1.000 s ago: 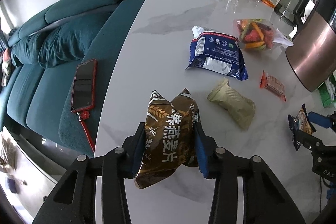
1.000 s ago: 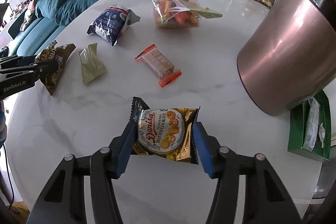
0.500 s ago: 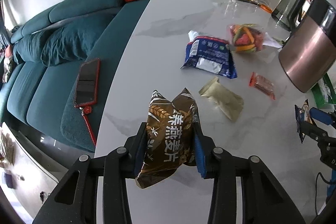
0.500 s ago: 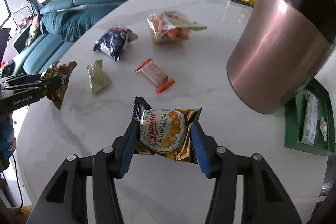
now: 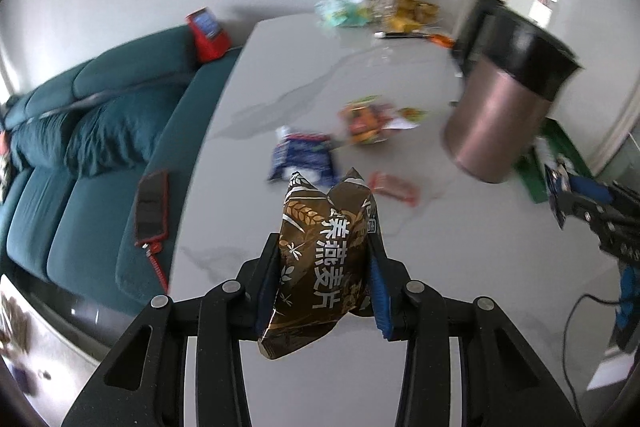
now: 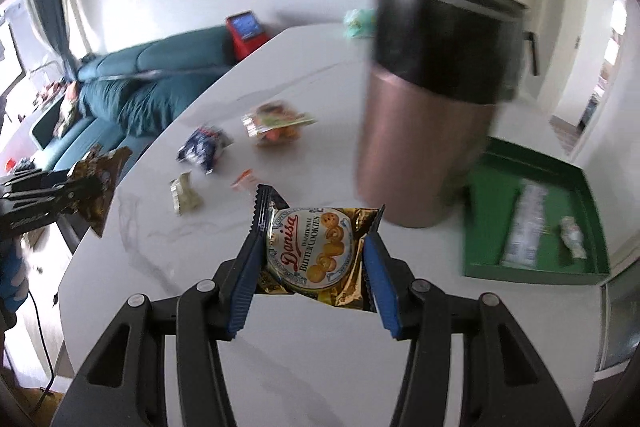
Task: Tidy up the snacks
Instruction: 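Carry both packs to the green tray and release them inside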
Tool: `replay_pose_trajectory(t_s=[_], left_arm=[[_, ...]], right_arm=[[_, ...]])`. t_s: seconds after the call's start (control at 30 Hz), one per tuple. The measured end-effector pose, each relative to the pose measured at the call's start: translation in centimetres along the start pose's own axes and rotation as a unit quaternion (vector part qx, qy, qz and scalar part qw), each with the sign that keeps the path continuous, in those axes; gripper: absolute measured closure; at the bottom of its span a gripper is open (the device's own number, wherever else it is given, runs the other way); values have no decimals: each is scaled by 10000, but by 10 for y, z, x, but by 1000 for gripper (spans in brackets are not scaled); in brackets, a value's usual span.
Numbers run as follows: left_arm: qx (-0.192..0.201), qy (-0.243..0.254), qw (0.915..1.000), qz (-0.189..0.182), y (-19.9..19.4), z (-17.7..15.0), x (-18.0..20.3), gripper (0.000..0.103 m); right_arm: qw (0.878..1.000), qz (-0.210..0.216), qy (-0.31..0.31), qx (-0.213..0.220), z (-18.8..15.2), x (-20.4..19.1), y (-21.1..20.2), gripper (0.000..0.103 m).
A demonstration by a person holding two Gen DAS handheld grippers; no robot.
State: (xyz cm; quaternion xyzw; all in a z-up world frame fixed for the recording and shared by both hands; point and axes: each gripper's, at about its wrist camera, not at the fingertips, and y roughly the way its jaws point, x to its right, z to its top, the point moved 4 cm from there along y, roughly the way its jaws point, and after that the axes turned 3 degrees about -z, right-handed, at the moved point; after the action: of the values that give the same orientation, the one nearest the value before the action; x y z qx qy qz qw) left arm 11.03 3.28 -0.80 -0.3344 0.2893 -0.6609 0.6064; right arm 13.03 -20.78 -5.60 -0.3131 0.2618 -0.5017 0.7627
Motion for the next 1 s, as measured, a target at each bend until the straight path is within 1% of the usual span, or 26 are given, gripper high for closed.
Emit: replay_pose_trajectory(t_s=[0.07,0.2,0.27,0.3,0.33,0.47,0.57,0.7,0.87,1.0], left_arm=[[10,158,9998,-108,-3,4,22,68],[-31,445,9983,-381,1,13,77,68],[-76,601,9967,-540,8,17,116,68],[-93,647,9961,-596,11,19,128,68],[-114,737,9949,-685,17,22,151,68],[-152,963,9914,-871,36,35,224,68],[-213,1065,9893,-976,56,48,280,68],[-367,1140,9877,-1009,89,68,339,68],[-530,1357,9849,-935,131,87,397,68],[-696,1452,9823,-962,163,97,424,68]], right_arm=[[9998,-106,136,89,-2,24,-10,77],[9979,-411,455,208,-8,94,-28,77],[9968,-537,544,229,-11,122,-32,77],[9961,-612,597,240,-12,143,-35,77],[9956,-650,621,260,-11,156,-36,77],[9939,-804,701,288,-10,216,-35,77],[9932,-866,740,235,-10,258,-26,77],[9929,-903,766,141,-4,309,-5,77],[9936,-831,767,-16,0,350,28,77],[9949,-673,723,-179,-1,371,58,77]])
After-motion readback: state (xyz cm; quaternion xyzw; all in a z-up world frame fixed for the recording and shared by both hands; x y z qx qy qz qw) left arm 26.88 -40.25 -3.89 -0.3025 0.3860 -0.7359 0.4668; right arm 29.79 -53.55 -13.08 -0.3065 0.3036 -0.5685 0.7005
